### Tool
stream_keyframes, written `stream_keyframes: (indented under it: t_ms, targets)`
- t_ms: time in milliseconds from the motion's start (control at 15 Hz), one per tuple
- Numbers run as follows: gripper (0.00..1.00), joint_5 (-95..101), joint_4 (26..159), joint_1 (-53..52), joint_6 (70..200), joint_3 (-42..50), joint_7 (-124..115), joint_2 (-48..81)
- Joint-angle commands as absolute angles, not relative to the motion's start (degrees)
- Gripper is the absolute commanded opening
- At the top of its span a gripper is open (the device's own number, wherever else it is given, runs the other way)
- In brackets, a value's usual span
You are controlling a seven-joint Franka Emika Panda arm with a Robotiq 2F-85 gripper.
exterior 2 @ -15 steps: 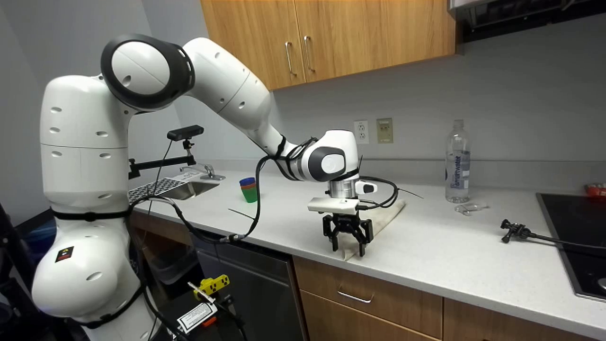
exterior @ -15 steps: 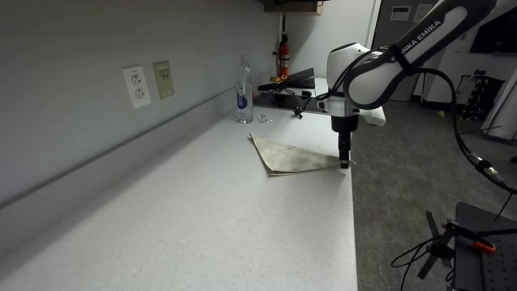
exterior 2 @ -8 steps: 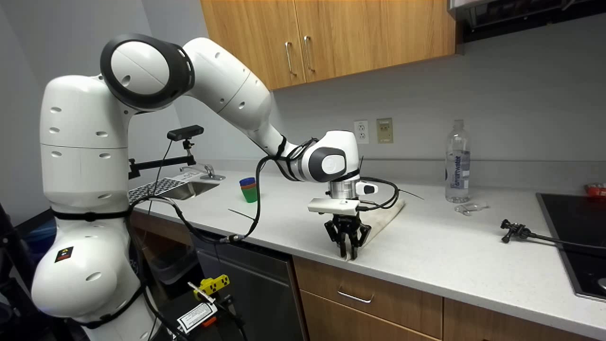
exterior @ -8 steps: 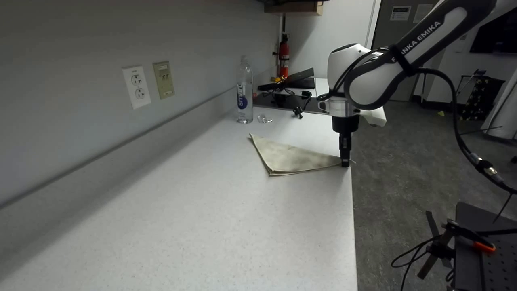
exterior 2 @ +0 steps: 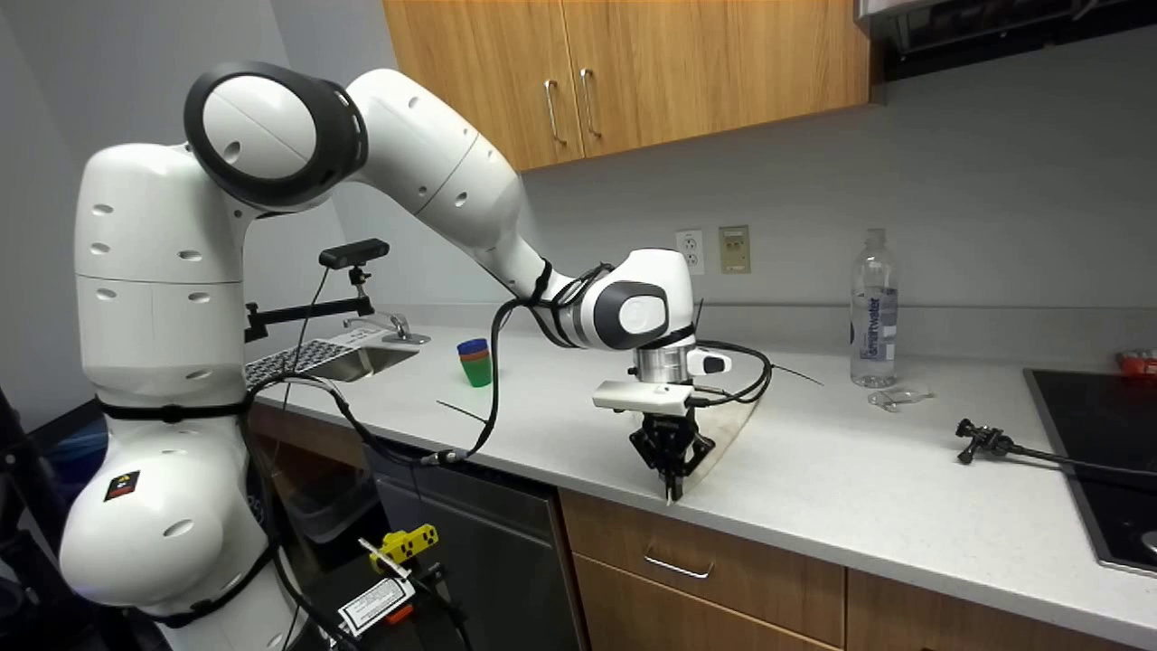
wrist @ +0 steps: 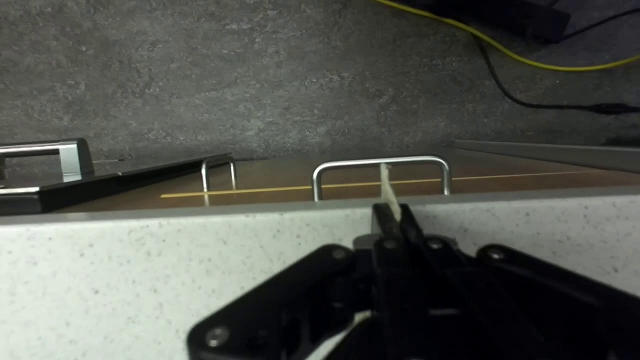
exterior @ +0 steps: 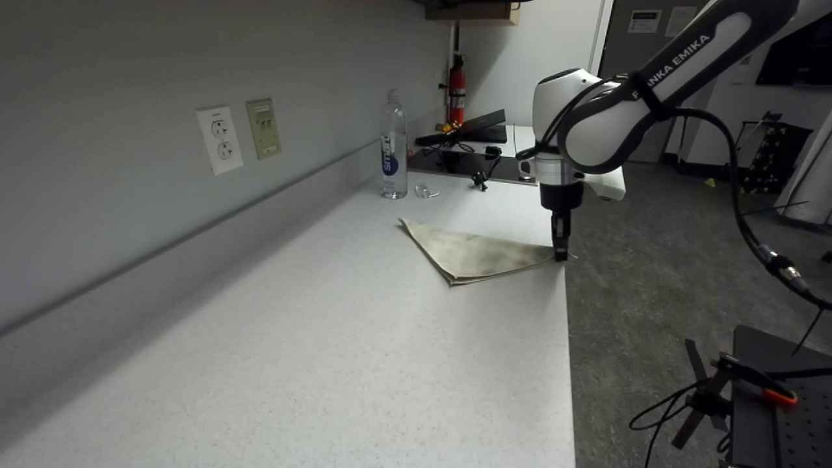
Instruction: Fold the cloth diagonally
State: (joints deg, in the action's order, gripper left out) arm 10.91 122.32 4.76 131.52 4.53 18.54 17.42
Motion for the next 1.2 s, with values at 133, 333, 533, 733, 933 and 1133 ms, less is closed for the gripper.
stream_keyframes:
  t_ms: [133,333,533,733,933,1133]
  targets:
    - [0.01,18.27,126.19,5.42,128.84,7.59,16.89,14.26]
    - [0.01,21.09,126.87,5.56,126.79,8.28,17.94,12.63]
    - [0.01,22.14,125.74,5.39,123.65,7.62,19.95,10.22]
    - [0.01,23.27,123.32,4.7,120.91,6.26,22.46,8.04]
    - [0.01,22.95,119.44,4.15,120.2,4.35,24.84,8.29]
    - [0.01,21.08,114.2,3.85,120.09,2.42,27.7,11.07]
